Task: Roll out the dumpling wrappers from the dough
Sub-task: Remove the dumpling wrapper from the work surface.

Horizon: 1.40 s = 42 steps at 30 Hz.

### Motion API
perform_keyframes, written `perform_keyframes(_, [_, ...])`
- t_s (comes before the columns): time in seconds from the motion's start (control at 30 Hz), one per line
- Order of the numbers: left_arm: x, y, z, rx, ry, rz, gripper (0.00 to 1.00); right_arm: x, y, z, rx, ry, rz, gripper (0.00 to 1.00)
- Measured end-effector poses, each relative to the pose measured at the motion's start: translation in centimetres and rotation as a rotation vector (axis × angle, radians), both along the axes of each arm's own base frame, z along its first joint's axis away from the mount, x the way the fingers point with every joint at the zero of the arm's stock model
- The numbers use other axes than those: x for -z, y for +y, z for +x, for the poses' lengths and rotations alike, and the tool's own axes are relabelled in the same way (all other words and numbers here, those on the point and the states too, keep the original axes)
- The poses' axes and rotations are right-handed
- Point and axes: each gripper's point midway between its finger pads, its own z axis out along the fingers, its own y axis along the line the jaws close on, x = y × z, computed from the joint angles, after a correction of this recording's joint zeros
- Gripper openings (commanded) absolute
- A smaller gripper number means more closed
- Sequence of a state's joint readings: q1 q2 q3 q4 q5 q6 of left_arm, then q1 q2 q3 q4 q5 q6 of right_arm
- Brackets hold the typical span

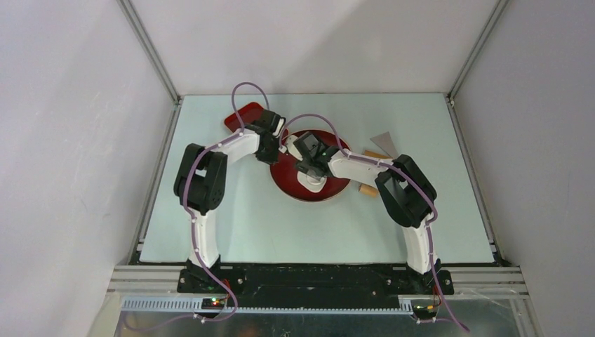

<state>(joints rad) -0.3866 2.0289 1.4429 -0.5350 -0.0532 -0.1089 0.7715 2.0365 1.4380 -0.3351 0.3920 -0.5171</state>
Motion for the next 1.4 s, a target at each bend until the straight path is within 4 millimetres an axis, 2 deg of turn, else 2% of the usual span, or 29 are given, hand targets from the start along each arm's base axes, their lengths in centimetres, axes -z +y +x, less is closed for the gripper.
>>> perform_keyframes(0.53, [0.0, -0.8, 0.5, 0.003, -0.028, 0.037, 0.00, 0.0, -1.4, 1.2, 0.039, 0.006, 0.036, 0.61])
perform_keyframes(0.93, [0.0, -0.8, 0.5, 0.003, -0.028, 0.038, 0.00, -0.1, -5.4, 2.9, 0.153, -0.022, -0.001, 0.61])
perform_keyframes(1.23, [0.0, -0.8, 0.5, 0.003, -0.029, 0.040, 0.00, -0.4, -5.4, 3.2, 0.172, -0.011, 0.020, 0.61])
perform_keyframes(1.4, [0.0, -0.8, 0.5, 0.003, -0.028, 0.041, 0.00, -0.5, -5.1, 4.9, 0.196, -0.003, 0.027, 0.61])
